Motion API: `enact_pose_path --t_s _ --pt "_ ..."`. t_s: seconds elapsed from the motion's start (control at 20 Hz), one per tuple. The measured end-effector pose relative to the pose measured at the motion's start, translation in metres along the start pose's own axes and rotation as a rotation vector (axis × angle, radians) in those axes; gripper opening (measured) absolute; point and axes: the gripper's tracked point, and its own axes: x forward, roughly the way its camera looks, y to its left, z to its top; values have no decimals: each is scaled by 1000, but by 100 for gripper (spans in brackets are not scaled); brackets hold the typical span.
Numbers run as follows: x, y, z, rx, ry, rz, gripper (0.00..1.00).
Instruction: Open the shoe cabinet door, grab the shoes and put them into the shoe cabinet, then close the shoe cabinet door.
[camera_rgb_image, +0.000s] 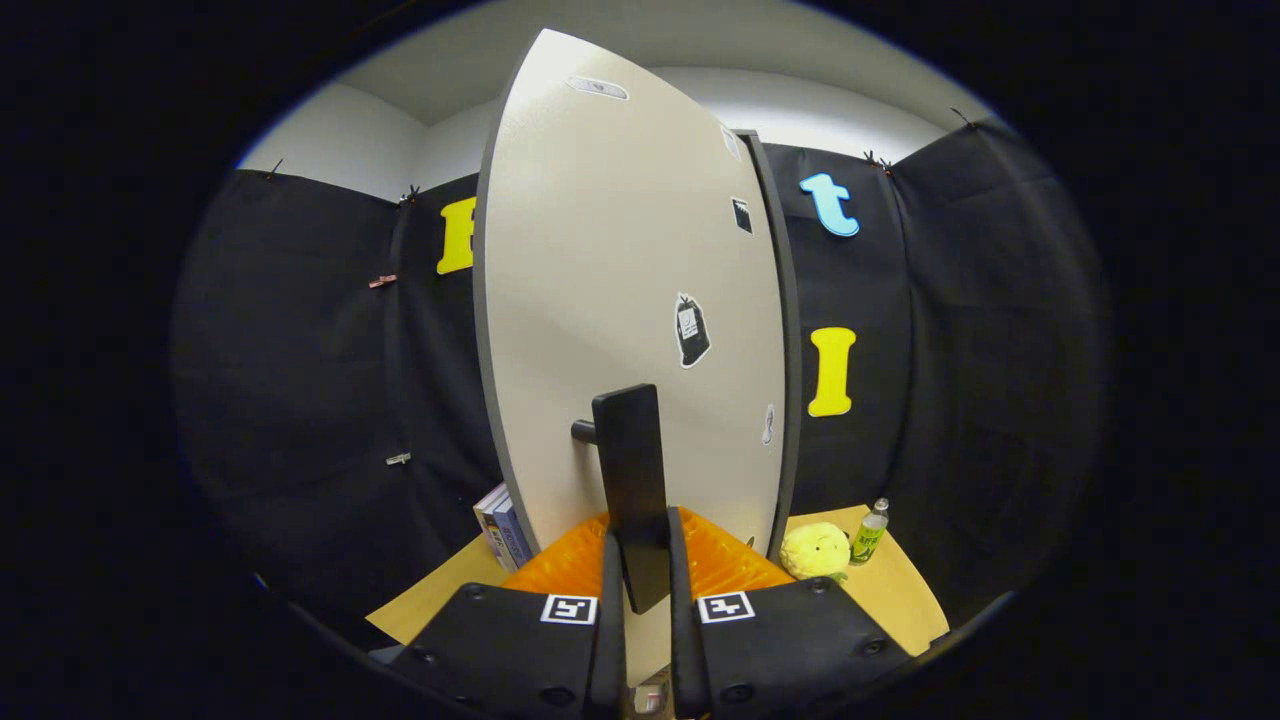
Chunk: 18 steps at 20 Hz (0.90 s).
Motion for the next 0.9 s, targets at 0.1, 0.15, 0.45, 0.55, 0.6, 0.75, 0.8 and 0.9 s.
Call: enact_pose_path --t_s 0.1,0.15,0.45,0.55,0.6,0.75,0.8,0.9 --pt "-2 -6 0 7 -4 -36 22" --pt "-2 -9 0 12 -3 -54 21" --pt "-17 -29 8 -15 -36 -149 21" --pt "-17 -31 13 -22 -65 -161 21" --pt "-17 -31 14 -26 -74 -164 21" --pt "-17 -30 15 -38 -81 -156 21" --pt "-18 -29 13 -42 -76 -150 21" --pt "-21 -28 9 -46 -57 -137 21"
